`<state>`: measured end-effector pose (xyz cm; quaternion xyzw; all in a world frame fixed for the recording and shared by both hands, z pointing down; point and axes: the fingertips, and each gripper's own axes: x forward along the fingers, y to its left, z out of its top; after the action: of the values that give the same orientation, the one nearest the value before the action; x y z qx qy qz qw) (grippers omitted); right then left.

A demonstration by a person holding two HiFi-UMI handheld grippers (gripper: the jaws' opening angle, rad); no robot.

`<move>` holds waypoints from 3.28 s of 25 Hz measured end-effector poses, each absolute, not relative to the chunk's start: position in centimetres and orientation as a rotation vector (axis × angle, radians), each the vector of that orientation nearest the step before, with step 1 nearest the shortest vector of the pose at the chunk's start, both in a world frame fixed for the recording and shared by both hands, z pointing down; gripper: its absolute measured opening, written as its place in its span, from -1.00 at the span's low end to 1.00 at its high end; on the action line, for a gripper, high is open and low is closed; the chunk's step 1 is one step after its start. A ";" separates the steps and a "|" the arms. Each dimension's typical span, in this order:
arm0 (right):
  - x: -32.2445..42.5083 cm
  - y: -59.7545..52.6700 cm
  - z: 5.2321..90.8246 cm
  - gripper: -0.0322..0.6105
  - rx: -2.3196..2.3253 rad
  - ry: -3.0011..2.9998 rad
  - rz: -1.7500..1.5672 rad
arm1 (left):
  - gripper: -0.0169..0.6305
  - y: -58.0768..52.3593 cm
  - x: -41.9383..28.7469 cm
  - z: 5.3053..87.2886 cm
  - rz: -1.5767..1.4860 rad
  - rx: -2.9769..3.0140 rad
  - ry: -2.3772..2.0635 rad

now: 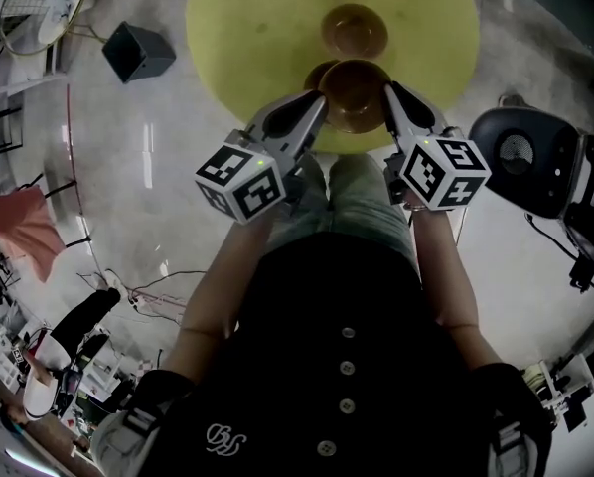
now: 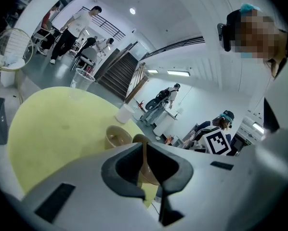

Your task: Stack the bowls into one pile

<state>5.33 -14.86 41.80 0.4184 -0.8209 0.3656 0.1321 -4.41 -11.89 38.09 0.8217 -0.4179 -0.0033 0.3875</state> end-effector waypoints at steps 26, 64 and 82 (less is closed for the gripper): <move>2.4 -14.9 46.1 -0.84 1.270 -2.230 1.114 | -0.85 -13.7 -7.0 40.9 0.034 2.055 -0.945; 4.0 -21.4 46.0 -0.66 1.346 -2.221 0.985 | -0.85 -17.5 -6.9 41.8 -0.014 2.019 -0.989; 4.0 -26.4 47.6 -0.67 1.344 -2.184 1.012 | -0.85 -21.5 -6.1 42.9 0.004 2.007 -0.946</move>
<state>4.04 -26.39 47.57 0.4786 -0.7775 0.3603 0.1912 -6.15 -21.55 42.85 0.8101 -0.3816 0.0017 0.4452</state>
